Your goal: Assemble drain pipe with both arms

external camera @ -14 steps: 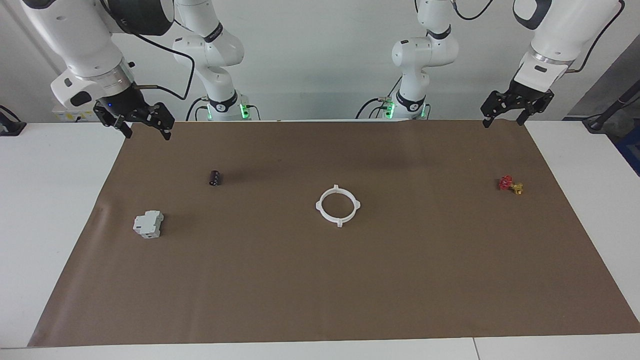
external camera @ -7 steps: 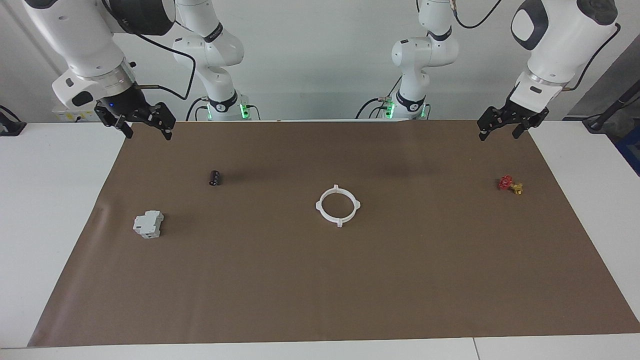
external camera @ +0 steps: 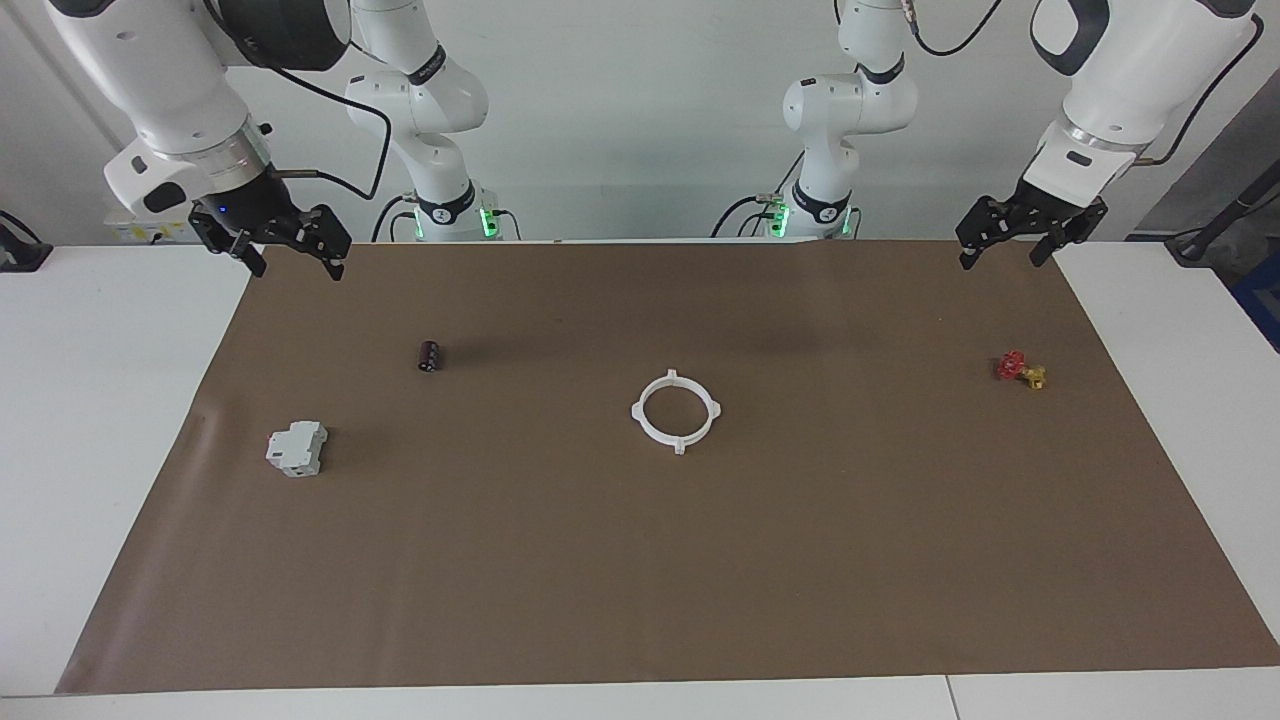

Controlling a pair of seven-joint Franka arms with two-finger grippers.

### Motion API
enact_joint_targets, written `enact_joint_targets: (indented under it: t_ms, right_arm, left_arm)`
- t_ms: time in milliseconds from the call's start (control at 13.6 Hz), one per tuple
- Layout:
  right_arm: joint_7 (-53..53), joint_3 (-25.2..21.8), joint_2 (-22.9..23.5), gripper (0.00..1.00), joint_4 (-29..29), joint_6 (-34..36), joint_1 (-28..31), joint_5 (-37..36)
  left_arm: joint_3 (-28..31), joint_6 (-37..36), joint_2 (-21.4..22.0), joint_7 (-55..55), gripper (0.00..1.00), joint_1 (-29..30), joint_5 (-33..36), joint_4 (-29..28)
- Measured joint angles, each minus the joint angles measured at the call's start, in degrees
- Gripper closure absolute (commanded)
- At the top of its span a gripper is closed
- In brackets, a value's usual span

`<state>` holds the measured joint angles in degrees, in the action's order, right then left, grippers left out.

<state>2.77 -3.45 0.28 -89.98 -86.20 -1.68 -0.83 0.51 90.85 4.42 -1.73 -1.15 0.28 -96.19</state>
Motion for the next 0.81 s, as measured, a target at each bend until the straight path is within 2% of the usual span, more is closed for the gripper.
enact_joint_targets:
  t_ms: [368, 810]
  right_arm:
    - [0.0, 0.0, 0.0, 0.0, 0.0, -0.01, -0.01, 0.0]
    - [0.0, 0.0, 0.0, 0.0, 0.0, -0.01, -0.01, 0.0]
  left_arm:
    - [0.31, 3.84, -0.04, -0.26, 0.0, 0.0, 0.0, -0.01]
    - [0.13, 4.08, -0.05, -0.28, 0.0, -0.01, 0.0, 0.06]
